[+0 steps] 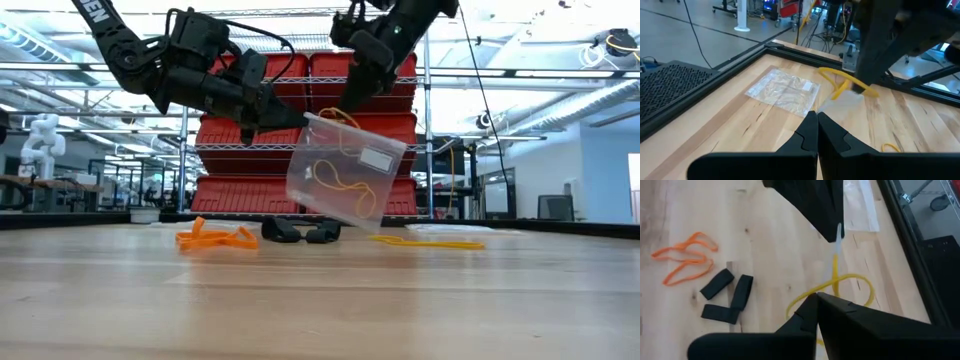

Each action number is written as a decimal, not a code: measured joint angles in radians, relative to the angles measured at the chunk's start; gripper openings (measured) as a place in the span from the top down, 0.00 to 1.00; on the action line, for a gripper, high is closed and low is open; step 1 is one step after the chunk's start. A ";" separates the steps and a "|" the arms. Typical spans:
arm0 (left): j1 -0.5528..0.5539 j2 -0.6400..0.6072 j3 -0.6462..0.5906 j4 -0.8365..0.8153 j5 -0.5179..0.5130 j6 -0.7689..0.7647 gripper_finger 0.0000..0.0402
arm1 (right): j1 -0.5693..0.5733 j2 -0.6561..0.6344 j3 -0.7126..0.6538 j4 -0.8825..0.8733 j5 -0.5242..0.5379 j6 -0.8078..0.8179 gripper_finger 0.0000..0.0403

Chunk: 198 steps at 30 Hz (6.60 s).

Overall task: Sort rubber bands
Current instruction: Put the middle yellow rubber band into the middle transparent zip bag

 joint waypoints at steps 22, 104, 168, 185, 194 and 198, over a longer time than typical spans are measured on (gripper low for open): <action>0.000 0.000 0.000 0.000 0.000 -0.002 1.00 | -0.052 0.070 -0.002 -0.036 0.002 0.004 1.00; 0.010 -0.216 -0.092 -0.244 -0.093 0.104 1.00 | -0.298 0.309 -0.435 0.733 -0.218 0.067 0.67; -0.011 -0.215 -0.090 -0.190 -0.105 0.077 1.00 | -0.087 0.107 -0.240 0.580 -0.155 0.092 1.00; -0.026 -0.215 -0.090 -0.154 -0.105 0.043 1.00 | -0.102 0.117 -0.011 0.150 -0.120 0.079 0.69; -0.026 -0.091 -0.089 0.025 -0.111 -0.028 1.00 | -0.089 0.116 0.111 -0.014 -0.134 0.041 0.65; -0.026 -0.031 -0.089 0.109 -0.127 -0.054 1.00 | -0.087 0.115 0.137 -0.071 -0.134 0.042 0.67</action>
